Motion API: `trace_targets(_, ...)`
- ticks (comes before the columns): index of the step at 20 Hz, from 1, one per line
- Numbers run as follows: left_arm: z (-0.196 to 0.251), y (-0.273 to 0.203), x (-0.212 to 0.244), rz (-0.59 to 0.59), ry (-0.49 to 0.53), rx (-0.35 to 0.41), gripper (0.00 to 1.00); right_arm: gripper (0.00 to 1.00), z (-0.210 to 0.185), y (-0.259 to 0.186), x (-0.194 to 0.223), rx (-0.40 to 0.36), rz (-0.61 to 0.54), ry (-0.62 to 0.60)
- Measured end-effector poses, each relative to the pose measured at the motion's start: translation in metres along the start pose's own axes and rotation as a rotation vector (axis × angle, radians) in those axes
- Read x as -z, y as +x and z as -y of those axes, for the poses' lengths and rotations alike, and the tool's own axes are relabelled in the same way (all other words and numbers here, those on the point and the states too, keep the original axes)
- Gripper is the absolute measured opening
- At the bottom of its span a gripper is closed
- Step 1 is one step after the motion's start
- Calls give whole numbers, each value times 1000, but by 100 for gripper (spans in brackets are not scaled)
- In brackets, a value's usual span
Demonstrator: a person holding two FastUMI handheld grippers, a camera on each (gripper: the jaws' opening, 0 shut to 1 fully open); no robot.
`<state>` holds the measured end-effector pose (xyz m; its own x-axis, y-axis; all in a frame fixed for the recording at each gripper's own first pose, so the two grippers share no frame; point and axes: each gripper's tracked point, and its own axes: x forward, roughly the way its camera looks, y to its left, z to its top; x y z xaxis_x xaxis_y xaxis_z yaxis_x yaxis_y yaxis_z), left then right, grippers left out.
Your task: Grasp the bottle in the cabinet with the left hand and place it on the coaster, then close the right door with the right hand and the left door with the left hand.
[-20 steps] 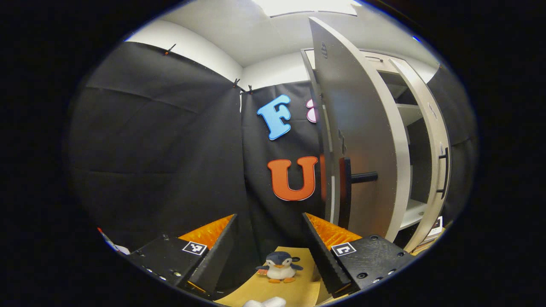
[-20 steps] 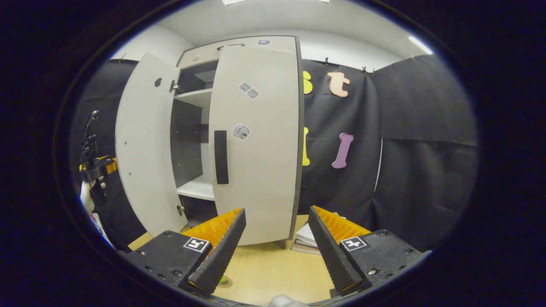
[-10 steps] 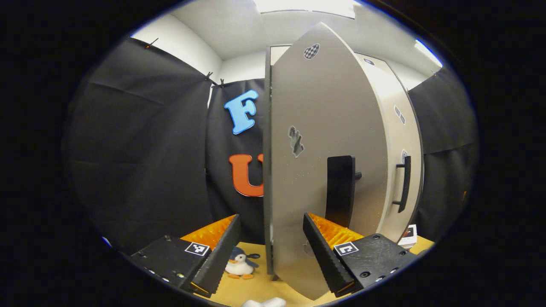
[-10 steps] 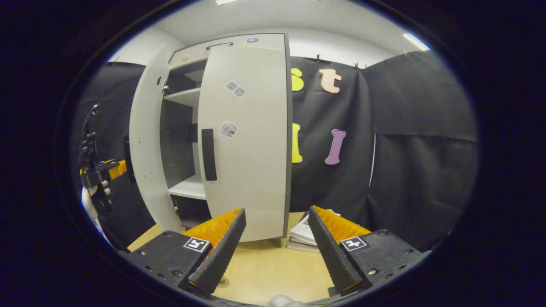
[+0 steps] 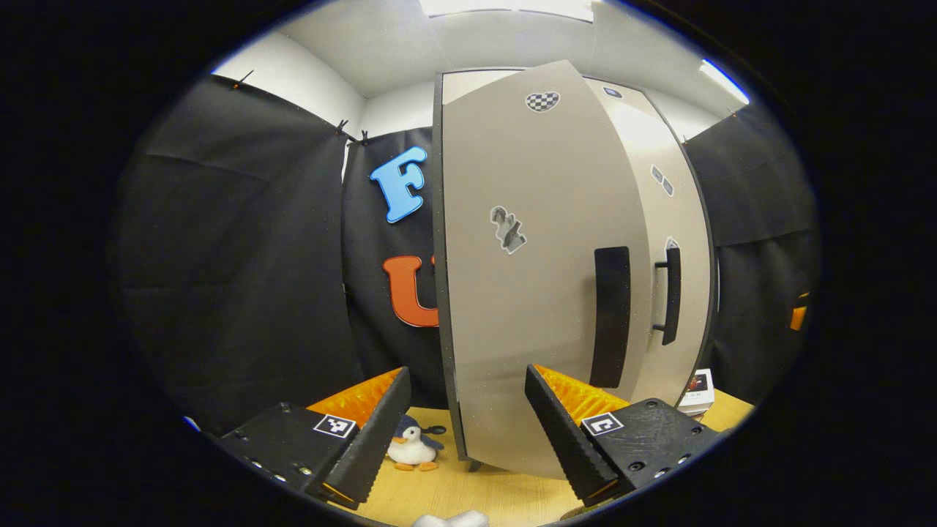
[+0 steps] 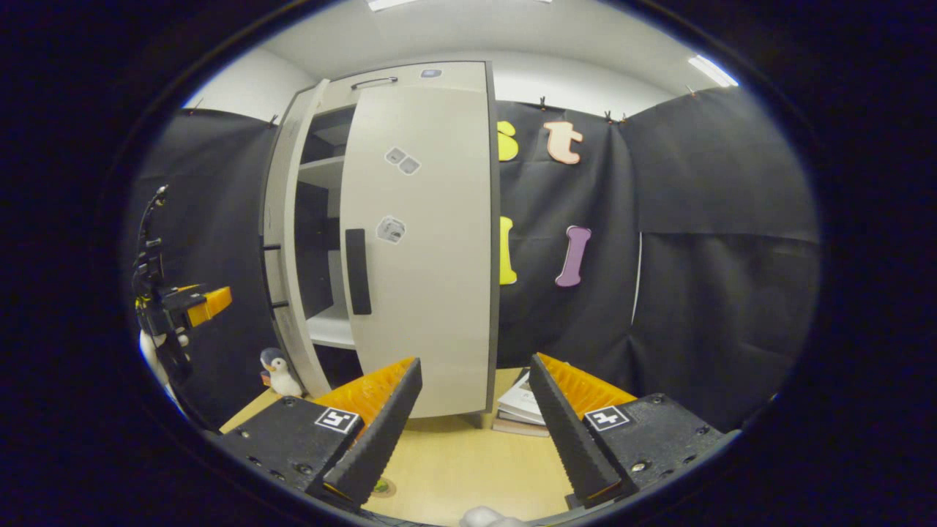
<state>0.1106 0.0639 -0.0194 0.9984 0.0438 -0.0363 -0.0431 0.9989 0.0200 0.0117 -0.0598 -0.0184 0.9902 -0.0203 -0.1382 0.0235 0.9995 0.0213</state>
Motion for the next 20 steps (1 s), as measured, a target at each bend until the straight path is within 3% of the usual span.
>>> trace_targets(13, 21, -25, 0, -18, -20, 88, 96, 97, -37, -5, -18, -60, 67, 12)
trace_targets(20, 12, -37, 2, -5, -29, 34, 95, 95, -44, -8, -17, -61, 78, 15)
